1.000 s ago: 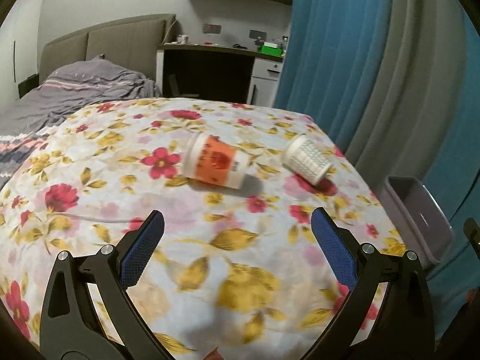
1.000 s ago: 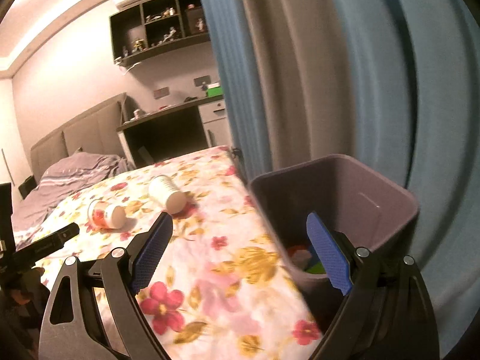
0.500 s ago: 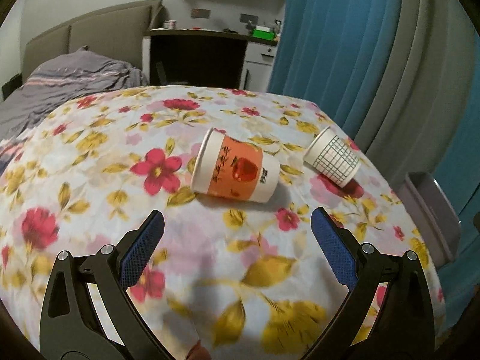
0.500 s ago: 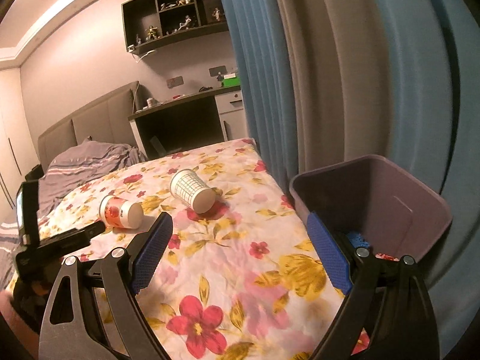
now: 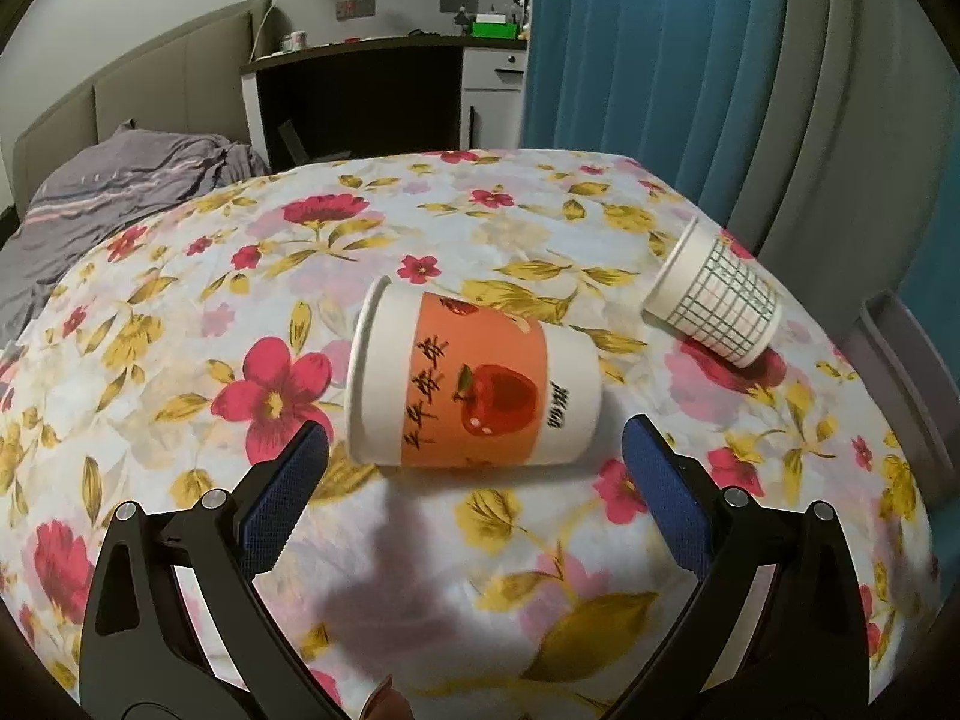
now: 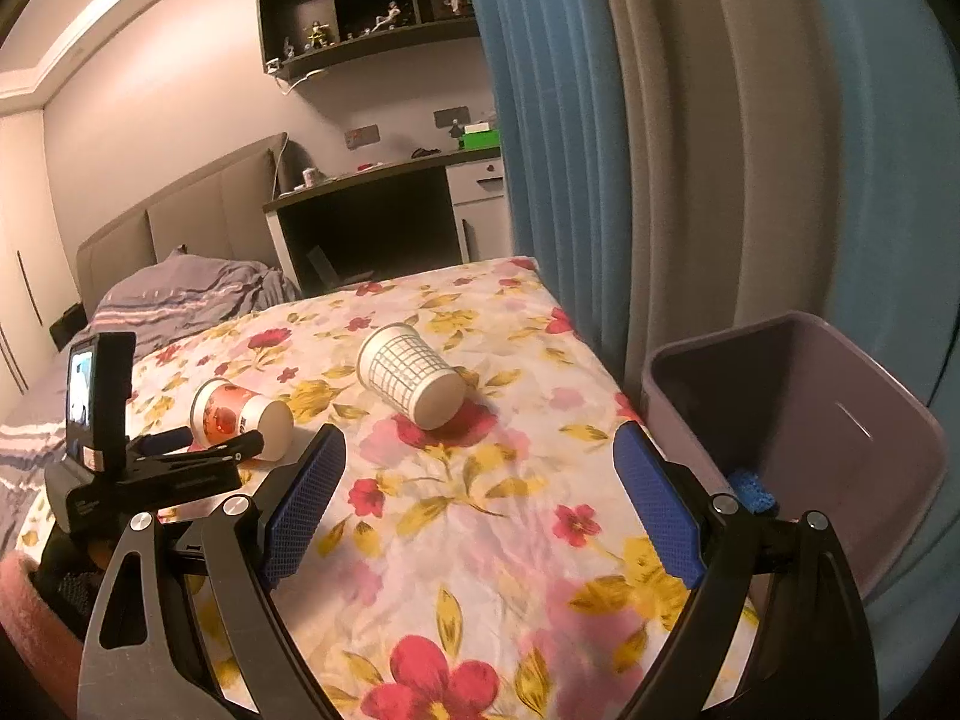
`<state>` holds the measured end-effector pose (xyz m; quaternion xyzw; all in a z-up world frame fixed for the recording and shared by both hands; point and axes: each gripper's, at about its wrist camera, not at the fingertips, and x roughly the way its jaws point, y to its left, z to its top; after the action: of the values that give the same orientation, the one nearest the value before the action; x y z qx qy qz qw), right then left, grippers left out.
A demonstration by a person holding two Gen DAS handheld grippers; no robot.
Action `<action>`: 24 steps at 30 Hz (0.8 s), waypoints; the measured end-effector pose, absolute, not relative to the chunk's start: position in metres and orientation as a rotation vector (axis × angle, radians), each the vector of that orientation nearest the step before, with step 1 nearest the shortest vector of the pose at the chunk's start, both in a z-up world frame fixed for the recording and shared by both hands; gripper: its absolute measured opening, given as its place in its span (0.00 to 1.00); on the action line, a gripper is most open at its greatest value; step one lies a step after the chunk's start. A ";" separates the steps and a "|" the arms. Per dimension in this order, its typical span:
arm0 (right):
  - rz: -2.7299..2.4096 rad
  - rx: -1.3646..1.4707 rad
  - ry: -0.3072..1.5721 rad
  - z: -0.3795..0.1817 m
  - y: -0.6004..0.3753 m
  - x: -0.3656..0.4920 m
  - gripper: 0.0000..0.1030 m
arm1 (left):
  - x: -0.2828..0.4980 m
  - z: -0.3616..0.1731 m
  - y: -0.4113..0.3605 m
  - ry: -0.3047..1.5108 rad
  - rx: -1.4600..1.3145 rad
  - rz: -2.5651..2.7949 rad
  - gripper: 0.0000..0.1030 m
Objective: Collect trash
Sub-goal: 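Move both open tools back over the two remaining cups on the bed, then close the right tool on the white grid cup while the left tool grasps the orange apple-print cup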
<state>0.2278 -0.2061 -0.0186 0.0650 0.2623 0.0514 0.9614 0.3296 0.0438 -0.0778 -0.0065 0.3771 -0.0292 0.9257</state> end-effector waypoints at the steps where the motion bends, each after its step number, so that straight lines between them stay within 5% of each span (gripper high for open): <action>1: 0.109 0.131 0.534 -0.019 -0.203 0.231 0.85 | 0.331 -0.078 0.045 0.774 -0.014 -0.061 0.94; 9: 0.133 0.105 0.572 -0.027 -0.185 0.257 0.85 | 0.344 -0.084 0.051 0.798 -0.049 -0.094 0.93; 12: 0.139 0.087 0.582 -0.030 -0.179 0.273 0.85 | 0.347 -0.085 0.053 0.799 -0.070 -0.113 0.81; 24: 0.212 -0.030 0.645 -0.049 -0.159 0.346 0.85 | 0.344 -0.083 0.069 0.761 -0.169 -0.126 0.80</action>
<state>0.3463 -0.1586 -0.0495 -0.0149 0.3161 0.1038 0.9429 0.3436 0.0693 -0.0830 -0.0825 0.3706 -0.0612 0.9231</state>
